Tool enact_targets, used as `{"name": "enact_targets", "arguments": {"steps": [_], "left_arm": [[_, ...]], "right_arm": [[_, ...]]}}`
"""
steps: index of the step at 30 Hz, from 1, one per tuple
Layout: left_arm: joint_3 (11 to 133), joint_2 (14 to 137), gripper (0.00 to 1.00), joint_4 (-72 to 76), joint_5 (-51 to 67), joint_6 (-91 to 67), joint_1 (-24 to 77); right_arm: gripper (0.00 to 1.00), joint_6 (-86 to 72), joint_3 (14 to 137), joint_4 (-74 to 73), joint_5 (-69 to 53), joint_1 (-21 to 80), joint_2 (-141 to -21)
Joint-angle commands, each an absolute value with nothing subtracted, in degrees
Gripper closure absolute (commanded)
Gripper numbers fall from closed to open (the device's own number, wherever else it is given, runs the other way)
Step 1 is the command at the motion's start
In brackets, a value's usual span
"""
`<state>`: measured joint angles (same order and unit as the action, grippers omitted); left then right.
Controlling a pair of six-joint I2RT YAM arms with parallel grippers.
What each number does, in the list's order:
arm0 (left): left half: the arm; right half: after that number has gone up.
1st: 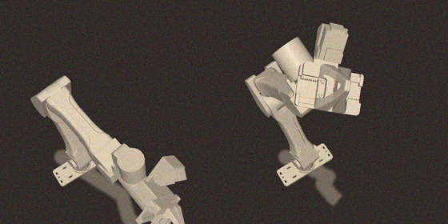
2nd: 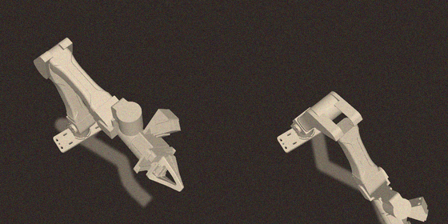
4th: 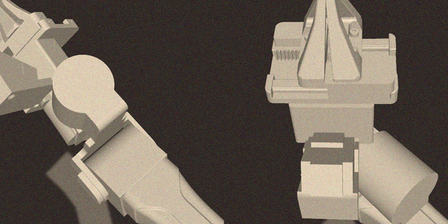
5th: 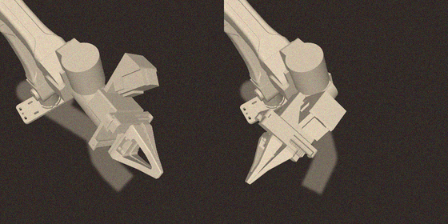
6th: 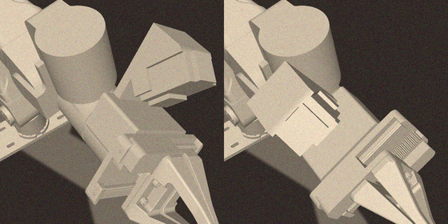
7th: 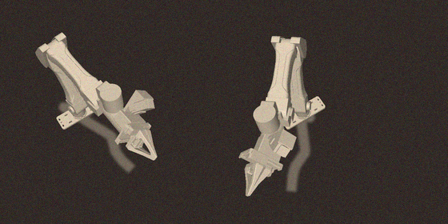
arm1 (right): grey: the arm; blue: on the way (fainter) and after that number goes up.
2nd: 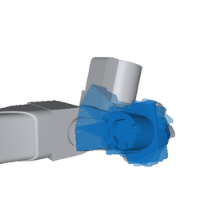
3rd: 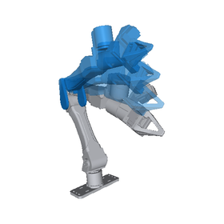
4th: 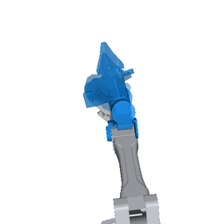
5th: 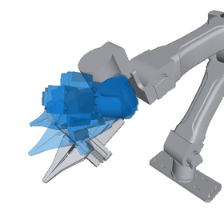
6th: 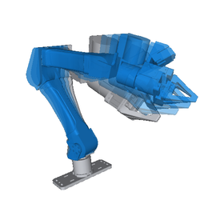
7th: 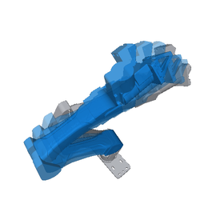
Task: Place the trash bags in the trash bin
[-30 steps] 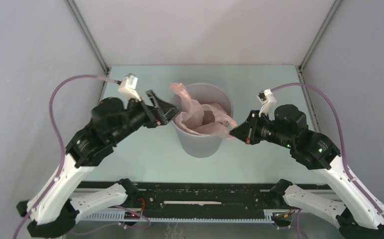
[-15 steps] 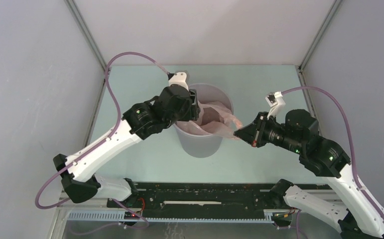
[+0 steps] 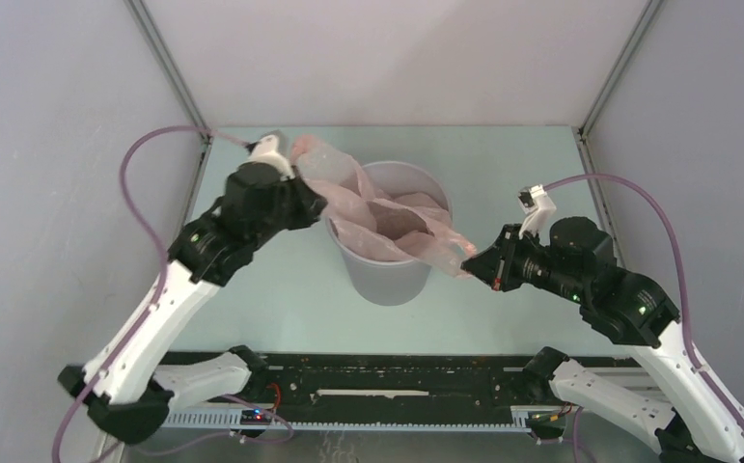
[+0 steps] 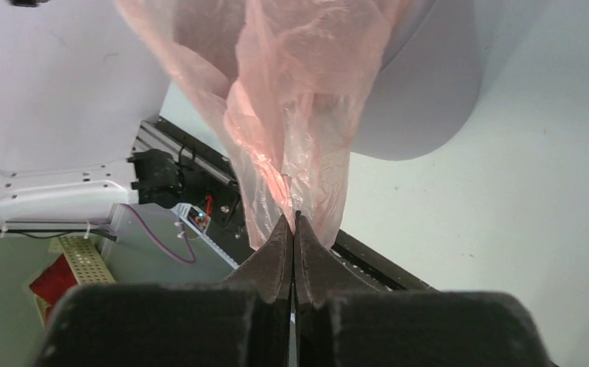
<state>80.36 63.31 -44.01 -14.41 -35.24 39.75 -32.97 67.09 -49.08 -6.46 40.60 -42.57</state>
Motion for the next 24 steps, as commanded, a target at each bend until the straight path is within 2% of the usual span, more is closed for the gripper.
{"name": "enact_targets", "arguments": {"steps": [1, 5, 10, 24], "left_arm": [[70.45, 53.74, 1.0, -36.61, 2.63, -40.51, 30.11], [56.77, 44.62, 1.0, -28.76, 11.27, -47.9, 23.79], [43.22, 37.42, 1.0, -17.11, 16.72, -58.57, 22.76], [38.32, 36.11, 0.98, -22.13, 11.47, -56.7, 21.53]], "right_arm": [[1.0, -30.35, 65.57, -50.51, -5.79, 39.13, -42.63], [1.0, -29.87, 64.47, -51.03, -6.78, 37.06, -42.0], [1.0, -29.21, 62.95, -51.41, -10.28, 33.75, -41.83], [1.0, -28.95, 58.28, -49.39, -10.33, 30.5, -41.94]]}}
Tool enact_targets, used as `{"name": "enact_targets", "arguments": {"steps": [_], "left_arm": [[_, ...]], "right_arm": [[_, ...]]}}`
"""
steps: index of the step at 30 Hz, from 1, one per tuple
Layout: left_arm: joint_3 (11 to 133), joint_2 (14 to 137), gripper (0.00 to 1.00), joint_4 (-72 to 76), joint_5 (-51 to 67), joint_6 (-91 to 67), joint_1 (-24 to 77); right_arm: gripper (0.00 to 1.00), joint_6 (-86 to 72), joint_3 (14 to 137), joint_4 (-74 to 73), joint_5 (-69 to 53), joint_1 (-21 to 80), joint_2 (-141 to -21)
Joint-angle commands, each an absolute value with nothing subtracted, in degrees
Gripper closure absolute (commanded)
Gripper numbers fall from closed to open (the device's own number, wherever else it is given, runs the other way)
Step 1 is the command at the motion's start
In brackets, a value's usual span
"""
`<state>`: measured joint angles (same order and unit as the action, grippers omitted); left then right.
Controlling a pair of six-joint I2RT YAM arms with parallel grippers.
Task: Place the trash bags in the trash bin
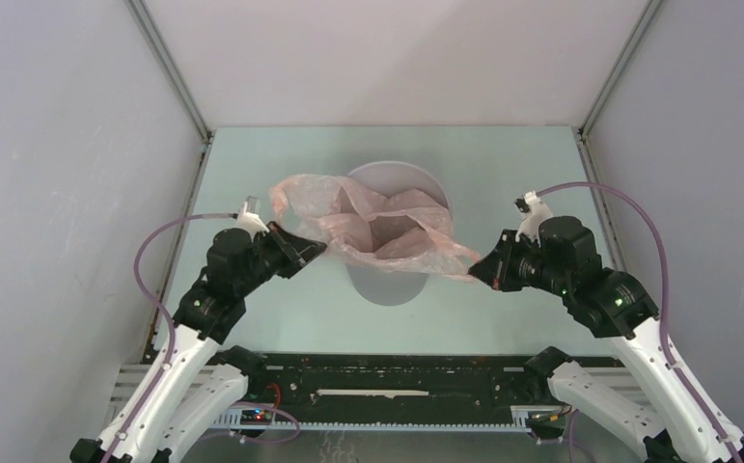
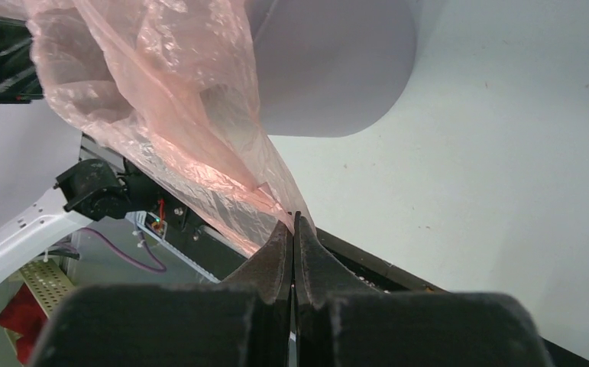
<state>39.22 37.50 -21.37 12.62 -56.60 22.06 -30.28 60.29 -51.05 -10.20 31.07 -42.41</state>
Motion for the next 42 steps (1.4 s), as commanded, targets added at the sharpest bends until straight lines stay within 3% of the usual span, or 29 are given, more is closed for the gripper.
{"name": "enact_targets", "arguments": {"steps": [1, 6, 10, 13, 16, 18, 24, 27, 33, 42], "left_arm": [[38.53, 37.62, 0.96, -22.06, 12.01, -56.95, 21.53], [41.58, 49.23, 0.97, -17.23, 14.76, -57.27, 21.53], [45.47, 54.87, 0.97, -18.06, 17.07, -57.07, 21.7], [46.21, 52.73, 0.84, -20.44, 15.76, -55.86, 21.8], [47.85, 49.07, 0.58, -25.96, 14.53, -52.85, 21.8], [49.17, 46.6, 0.47, -30.25, 13.77, -50.8, 21.8], [54.61, 40.15, 0.29, -43.17, 9.98, -43.25, 21.8], [58.78, 37.37, 0.22, -47.87, 7.33, -40.4, 21.8], [68.26, 40.08, 0.13, -47.85, 0.47, -34.85, 21.71], [71.93, 53.92, 0.12, -36.87, 2.76, -29.37, 17.56]], "right_arm": [[1.0, -28.29, 57.28, -47.99, -10.37, 30.5, -42.19], [0.99, -21.83, 49.0, -33.92, -7.46, 30.43, -40.51], [0.92, -20.37, 51.46, -32.55, -7.43, 30.28, -42.24], [0.82, -20.22, 52.8, -35.99, -8.9, 30.25, -43.72], [0.71, -19.46, 52.95, -40.45, -9.47, 30.23, -42.17], [0.6, -18.26, 53.8, -44.05, -9.26, 30.32, -40.3], [0.29, -14.59, 61.56, -53.71, -7.32, 31.76, -36.45], [0.2, -13.07, 66.34, -55.27, -7.35, 33.97, -37.29], [0.16, -8.43, 74.03, -54.3, -0.58, 42.16, -44.32], [0.25, -0.69, 84.48, -58.2, 19.87, 54.08, -59.66]]}}
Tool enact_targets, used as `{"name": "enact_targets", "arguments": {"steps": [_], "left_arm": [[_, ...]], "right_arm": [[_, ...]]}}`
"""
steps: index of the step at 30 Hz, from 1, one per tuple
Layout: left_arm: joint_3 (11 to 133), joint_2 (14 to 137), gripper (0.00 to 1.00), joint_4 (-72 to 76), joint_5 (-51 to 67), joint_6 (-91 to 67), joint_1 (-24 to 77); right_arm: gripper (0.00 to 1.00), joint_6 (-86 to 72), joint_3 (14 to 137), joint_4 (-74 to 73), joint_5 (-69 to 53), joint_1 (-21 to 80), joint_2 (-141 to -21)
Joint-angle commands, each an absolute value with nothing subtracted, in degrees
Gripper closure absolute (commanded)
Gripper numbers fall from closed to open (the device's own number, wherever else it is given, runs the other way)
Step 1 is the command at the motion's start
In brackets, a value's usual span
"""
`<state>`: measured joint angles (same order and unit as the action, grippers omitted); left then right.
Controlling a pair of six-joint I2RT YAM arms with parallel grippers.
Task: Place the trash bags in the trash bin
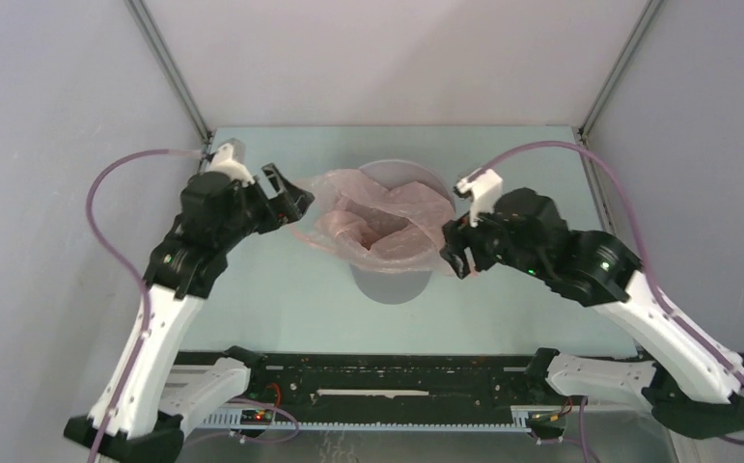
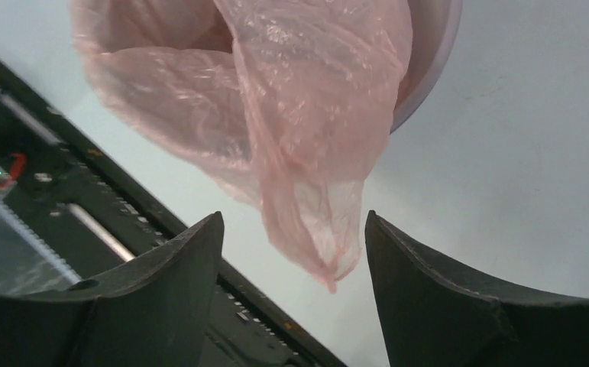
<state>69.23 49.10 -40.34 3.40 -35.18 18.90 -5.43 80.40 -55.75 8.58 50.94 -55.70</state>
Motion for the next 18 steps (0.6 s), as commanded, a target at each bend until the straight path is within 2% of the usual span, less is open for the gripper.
{"name": "enact_targets", "arguments": {"steps": [1, 9, 15, 17, 18], "left_arm": [[72.2, 54.5, 0.12, -36.99, 2.07, -28.18, 17.24], [73.19, 56.53, 0.1, -38.75, 2.86, -23.24, 14.94], [73.44, 56.3, 0.06, -40.51, 2.69, -20.54, 14.53], [73.78, 57.04, 0.05, -41.3, 3.42, -19.87, 14.42], [73.89, 57.3, 0.05, -41.55, 3.83, -19.79, 14.29]], "right_arm": [[0.27, -0.67, 85.3, -58.6, 20.82, 54.35, -60.89], [0.46, -1.66, 84.94, -56.64, 22.48, 54.67, -64.32], [0.8, -1.94, 84.28, -54.61, 21.12, 54.71, -63.63], [0.83, -1.62, 83.91, -53.86, 21.91, 54.67, -62.93], [0.82, -1.42, 84.12, -53.94, 21.78, 54.67, -62.67]]}}
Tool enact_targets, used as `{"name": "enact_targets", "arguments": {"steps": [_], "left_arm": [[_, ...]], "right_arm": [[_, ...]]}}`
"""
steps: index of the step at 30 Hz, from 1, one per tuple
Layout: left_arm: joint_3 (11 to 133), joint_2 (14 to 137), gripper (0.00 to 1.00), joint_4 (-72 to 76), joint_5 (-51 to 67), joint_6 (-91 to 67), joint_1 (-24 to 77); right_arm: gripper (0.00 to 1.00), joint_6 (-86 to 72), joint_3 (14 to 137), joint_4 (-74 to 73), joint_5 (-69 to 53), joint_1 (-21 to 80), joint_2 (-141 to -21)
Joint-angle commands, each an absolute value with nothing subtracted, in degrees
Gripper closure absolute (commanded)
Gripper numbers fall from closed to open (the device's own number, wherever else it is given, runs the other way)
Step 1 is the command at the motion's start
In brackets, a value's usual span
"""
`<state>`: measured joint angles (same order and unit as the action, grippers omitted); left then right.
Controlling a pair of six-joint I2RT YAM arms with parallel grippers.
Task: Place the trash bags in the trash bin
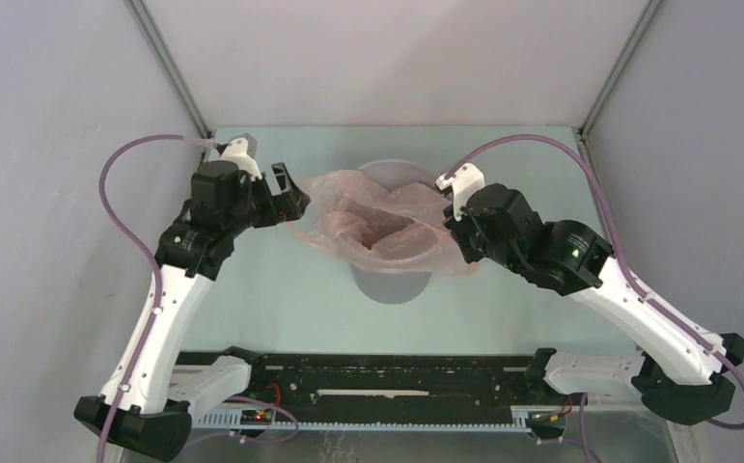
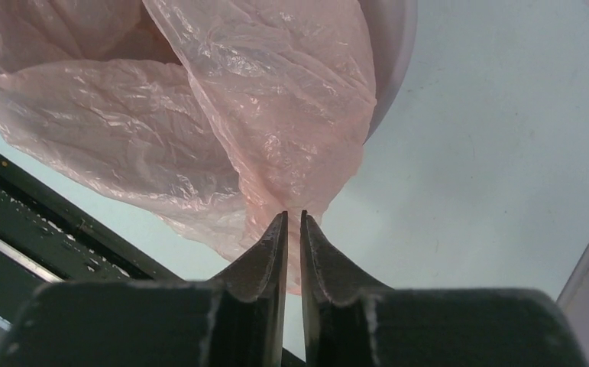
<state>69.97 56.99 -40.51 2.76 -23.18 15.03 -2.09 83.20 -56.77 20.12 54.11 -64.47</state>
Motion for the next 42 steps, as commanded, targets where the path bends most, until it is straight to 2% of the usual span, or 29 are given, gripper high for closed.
{"name": "enact_targets", "arguments": {"steps": [1, 5, 7, 10, 13, 16, 21, 24, 25, 26, 27, 29, 32, 39, 41, 42], "left_arm": [[74.06, 57.39, 0.06, -41.84, 4.27, -19.96, 14.14], [74.93, 56.41, 0.08, -42.21, 6.76, -23.36, 13.33], [75.45, 55.5, 0.08, -42.31, 7.61, -24.99, 13.21], [75.54, 54.56, 0.07, -42.69, 7.96, -26.31, 13.18], [74.88, 54.76, 0.04, -42.75, 8.36, -27.05, 12.87], [73.5, 55.8, 0.01, -41.59, 10.55, -28.79, 10.52], [72.12, 58.94, 0.0, -39.38, 14.76, -28.74, 7.06], [72.2, 59.76, 0.0, -40.6, 12.87, -29.62, 6.52], [71.53, 59.5, 0.0, -39.4, 13.73, -29.96, 6.32], [70.77, 59.08, 0.0, -37.85, 15.14, -30.19, 6.26], [70.07, 58.77, 0.0, -36.7, 16.55, -30.49, 6.18], [69.23, 58.98, 0.0, -35.95, 18.11, -30.48, 6.2], [68.42, 60.84, 0.04, -36.63, 20.24, -29.99, 6.0], [66.92, 60.69, 0.29, -34.13, 18.56, -30.9, 5.98], [67.45, 61.5, 0.31, -33.75, 18.58, -30.9, 5.98], [67.75, 62.07, 0.28, -33.67, 18.51, -30.9, 6.0]], "right_arm": [[0.8, -1.34, 84.43, -54.19, 21.09, 54.67, -62.4], [0.68, -0.68, 85.81, -57.68, 14.0, 55.01, -62.41], [0.53, -1.79, 85.95, -59.43, 13.79, 55.35, -62.4], [0.42, -2.9, 85.23, -59.73, 12.75, 55.46, -61.02], [0.36, -2.79, 82.81, -57.53, 11.79, 55.46, -59.27], [0.35, -2.98, 81.5, -55.89, 12.43, 55.46, -59.88], [0.46, -2.96, 81.89, -53.87, 13.88, 55.46, -62.24], [0.65, -2.23, 81.28, -53.99, 14.17, 55.46, -63.16], [0.68, -2.23, 81.25, -54.39, 14.54, 55.44, -63.45], [0.69, -2.42, 81.11, -54.71, 15.01, 55.41, -63.58], [0.65, -2.58, 80.79, -54.82, 15.32, 55.38, -63.63], [0.51, -2.77, 80.04, -54.64, 15.52, 55.37, -63.55], [0.49, -2.75, 79.11, -54.25, 15.36, 55.39, -63.46], [0.8, -3.48, 78.95, -52.45, 15.66, 55.37, -61.56], [0.85, -3.81, 78.97, -51.41, 15.66, 55.29, -60.65], [0.89, -3.86, 78.96, -50.92, 15.72, 55.16, -60.36]]}}
